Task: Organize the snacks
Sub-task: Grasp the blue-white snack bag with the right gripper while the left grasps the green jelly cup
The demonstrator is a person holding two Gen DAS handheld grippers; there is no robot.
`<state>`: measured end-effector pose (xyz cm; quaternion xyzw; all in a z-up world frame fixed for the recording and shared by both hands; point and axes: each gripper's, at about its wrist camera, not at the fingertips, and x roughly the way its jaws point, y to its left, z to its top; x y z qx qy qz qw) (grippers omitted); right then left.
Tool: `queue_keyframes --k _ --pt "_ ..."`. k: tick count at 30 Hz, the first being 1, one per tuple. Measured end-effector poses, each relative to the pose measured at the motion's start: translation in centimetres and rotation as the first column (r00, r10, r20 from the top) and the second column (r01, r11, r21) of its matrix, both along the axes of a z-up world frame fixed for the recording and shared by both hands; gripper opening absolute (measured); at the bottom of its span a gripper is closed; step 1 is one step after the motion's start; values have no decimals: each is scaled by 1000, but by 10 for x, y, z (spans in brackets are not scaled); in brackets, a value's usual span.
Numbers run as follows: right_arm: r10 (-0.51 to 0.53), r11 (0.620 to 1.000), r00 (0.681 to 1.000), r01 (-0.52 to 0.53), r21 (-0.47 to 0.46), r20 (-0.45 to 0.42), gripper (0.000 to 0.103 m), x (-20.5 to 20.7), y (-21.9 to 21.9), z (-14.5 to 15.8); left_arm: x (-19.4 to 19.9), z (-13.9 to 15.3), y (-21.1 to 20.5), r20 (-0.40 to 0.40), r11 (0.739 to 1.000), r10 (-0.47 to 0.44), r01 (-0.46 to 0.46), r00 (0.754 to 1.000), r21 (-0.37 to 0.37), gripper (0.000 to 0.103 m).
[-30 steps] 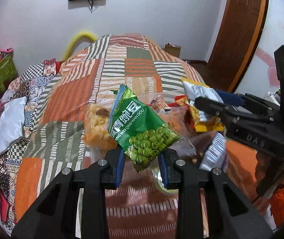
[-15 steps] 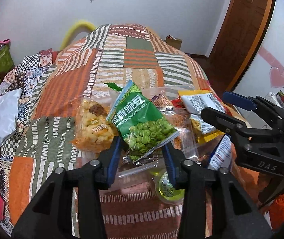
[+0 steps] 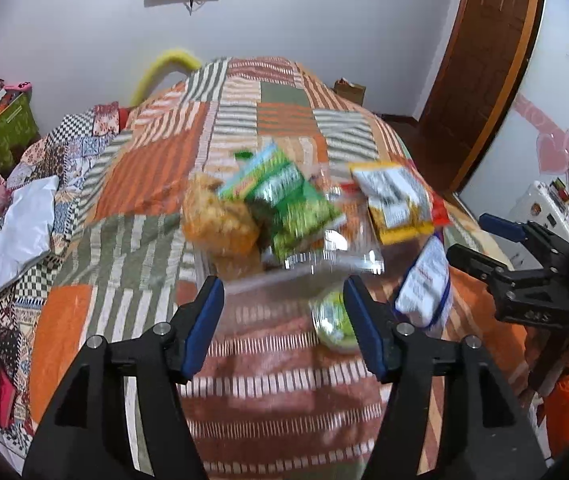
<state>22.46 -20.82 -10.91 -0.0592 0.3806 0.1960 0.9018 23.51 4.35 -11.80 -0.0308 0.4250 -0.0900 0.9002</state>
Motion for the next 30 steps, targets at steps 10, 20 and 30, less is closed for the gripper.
queue_keyframes --k 10,20,30 --pt "55 998 978 -50 30 -202 102 -5 -7 -42 -22 -35 -21 -94 998 -59 59 994 1 66" --pt "113 987 966 -136 -82 -233 103 0 22 -62 -15 -56 -32 -148 996 -84 85 985 1 66" --pt "155 983 960 -174 -62 -232 96 3 19 -63 8 -61 -49 -154 994 -111 107 982 -33 66"
